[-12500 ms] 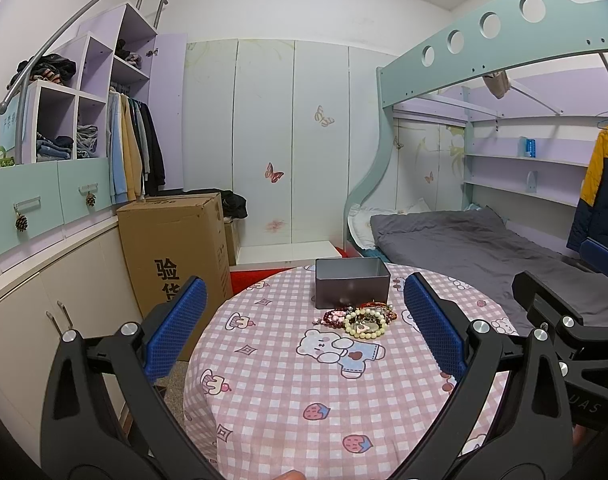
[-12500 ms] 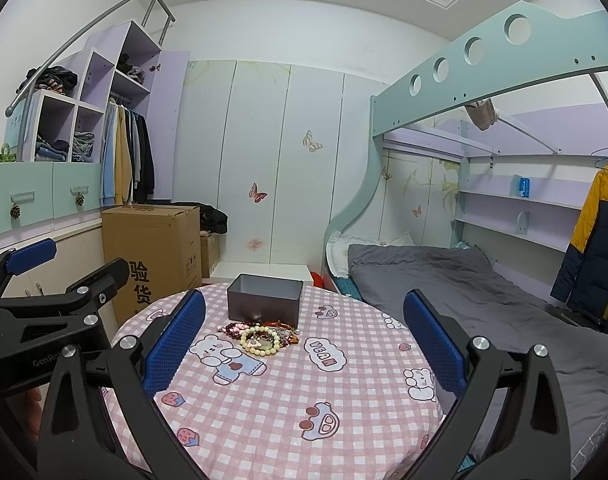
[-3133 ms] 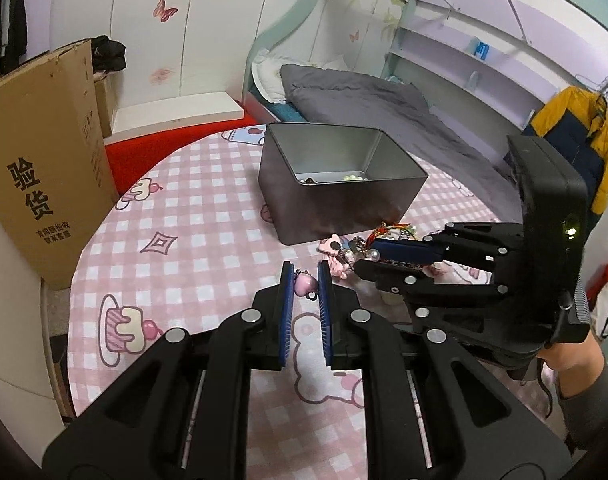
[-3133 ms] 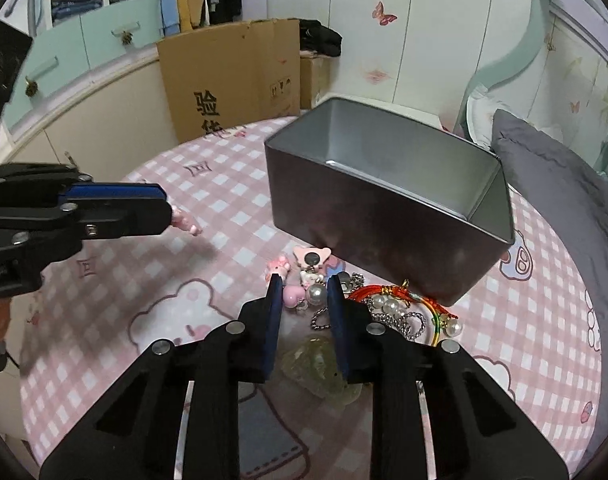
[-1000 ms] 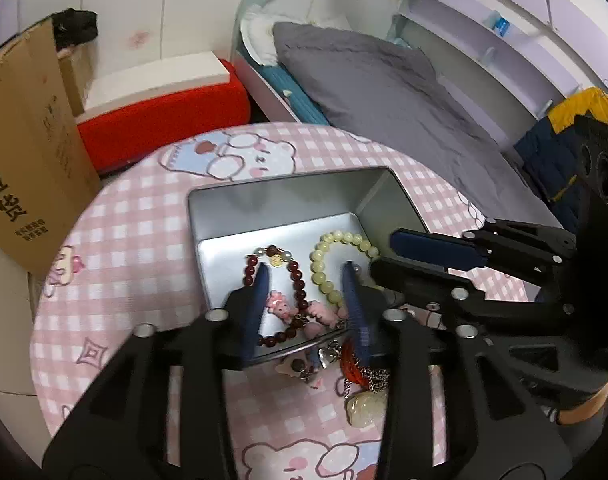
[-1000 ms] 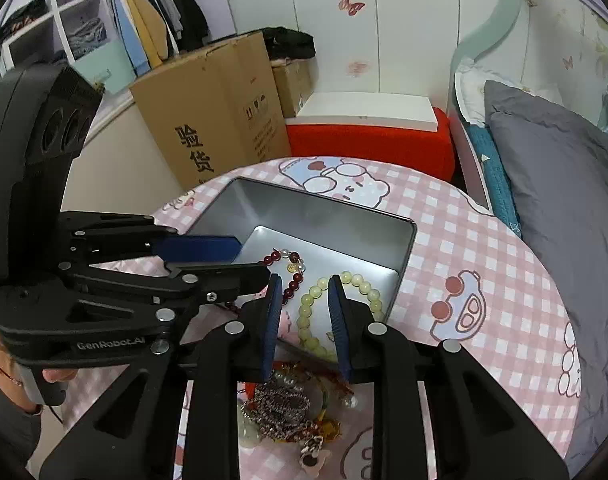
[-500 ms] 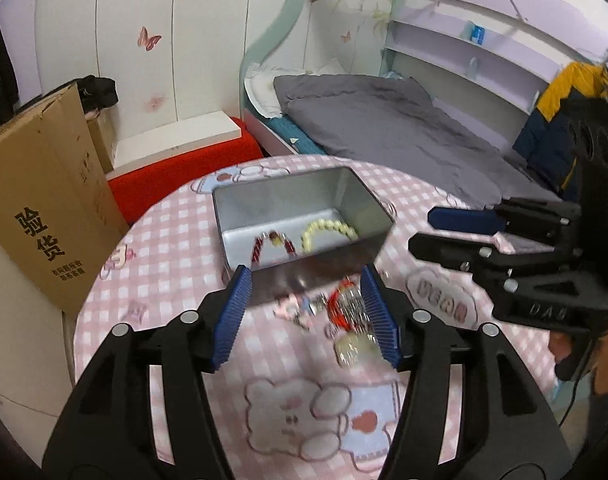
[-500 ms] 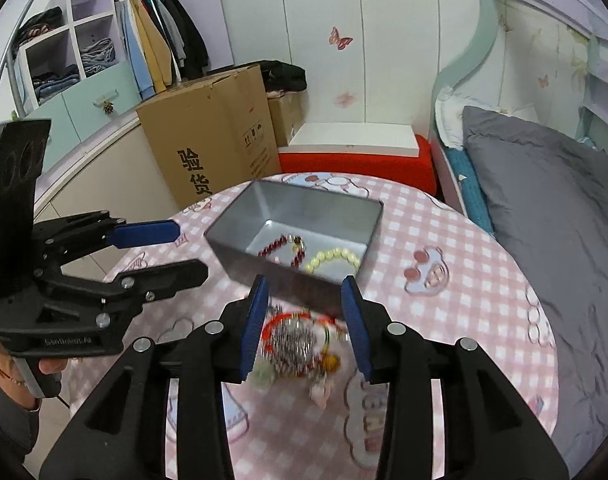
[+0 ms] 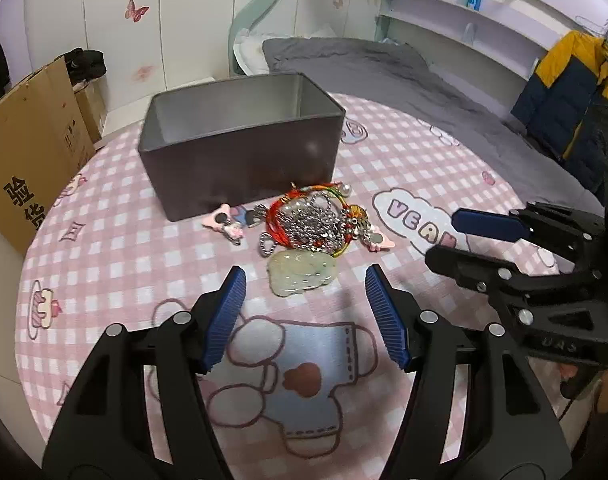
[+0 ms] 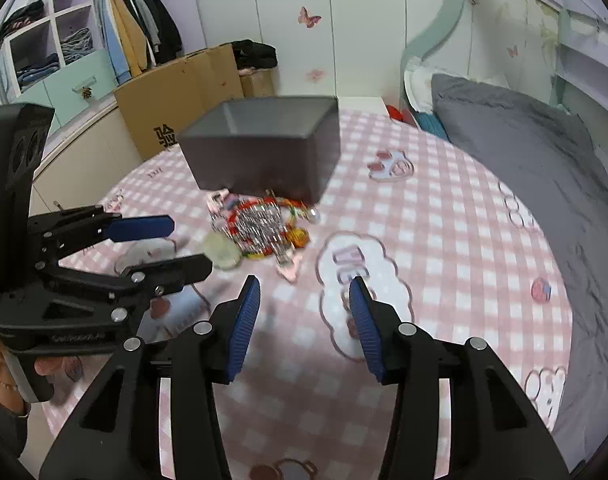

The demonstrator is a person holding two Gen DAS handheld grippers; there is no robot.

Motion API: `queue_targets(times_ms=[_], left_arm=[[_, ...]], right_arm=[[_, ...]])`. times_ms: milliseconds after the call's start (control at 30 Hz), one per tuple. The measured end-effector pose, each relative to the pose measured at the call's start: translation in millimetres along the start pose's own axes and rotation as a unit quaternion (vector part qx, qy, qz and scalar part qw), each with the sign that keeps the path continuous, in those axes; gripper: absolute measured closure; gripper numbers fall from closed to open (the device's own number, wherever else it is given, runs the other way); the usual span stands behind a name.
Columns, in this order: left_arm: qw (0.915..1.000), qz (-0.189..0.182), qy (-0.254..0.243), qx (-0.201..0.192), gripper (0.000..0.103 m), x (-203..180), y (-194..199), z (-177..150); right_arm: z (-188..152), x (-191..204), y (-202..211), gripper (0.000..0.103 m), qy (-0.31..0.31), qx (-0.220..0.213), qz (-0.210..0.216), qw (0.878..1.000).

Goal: Organize jewelry
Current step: 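Grasp the pale green jade pendant from the pile with the left gripper, then grasp a pink heart charm with the right gripper while the left lifts the jade pendant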

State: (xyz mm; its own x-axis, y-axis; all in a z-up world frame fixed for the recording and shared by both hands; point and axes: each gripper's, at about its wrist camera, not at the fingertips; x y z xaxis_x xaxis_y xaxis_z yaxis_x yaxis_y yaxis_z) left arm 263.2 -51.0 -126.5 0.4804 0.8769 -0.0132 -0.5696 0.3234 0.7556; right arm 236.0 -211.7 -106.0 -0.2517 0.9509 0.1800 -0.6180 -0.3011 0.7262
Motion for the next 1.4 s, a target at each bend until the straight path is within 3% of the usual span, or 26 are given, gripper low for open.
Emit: queue_targets(times_ms=[300,433,1000,1200,1400], left_arm=[[0.9995,0.020,0.002,0.025,0.042,-6,-25,-2],[0.9993,0.029,-0.006,0.024,0.060,-6,-26,-2],[0.9998,0.014,0.017,-0.002,0.060,22,5,-2],[0.9997,0.007,0.023,-0.010,0.060,29,13,0],[0.9992,-0.014,0.029,-0.022,0.060,35,23,3]], right_arm=[[-9,-8,0,0.056,-0.003,-0.001,-0.002,1.000],[-7,-9,-3,0.055,0.002,0.003,0.000,1.000],[10,22,-39,0.055,0.044,0.024,-0.018,0.999],[9,32,-49,0.088,0.077,0.036,-0.039,0.996],[6,34,-38,0.088,0.092,0.037,-0.041,0.994]])
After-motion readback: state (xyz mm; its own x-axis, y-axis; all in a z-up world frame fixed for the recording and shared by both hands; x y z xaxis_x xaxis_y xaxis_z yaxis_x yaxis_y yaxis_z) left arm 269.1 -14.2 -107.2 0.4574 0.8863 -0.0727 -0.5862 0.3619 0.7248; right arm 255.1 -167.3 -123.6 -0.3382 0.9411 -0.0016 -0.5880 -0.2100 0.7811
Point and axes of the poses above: each gripper's, at about its wrist camera, not at the fingertips, and y roughly against the way its jaws point, x to its left, z to its top, and after that the axes turned 6 degrees about -y, right-handed
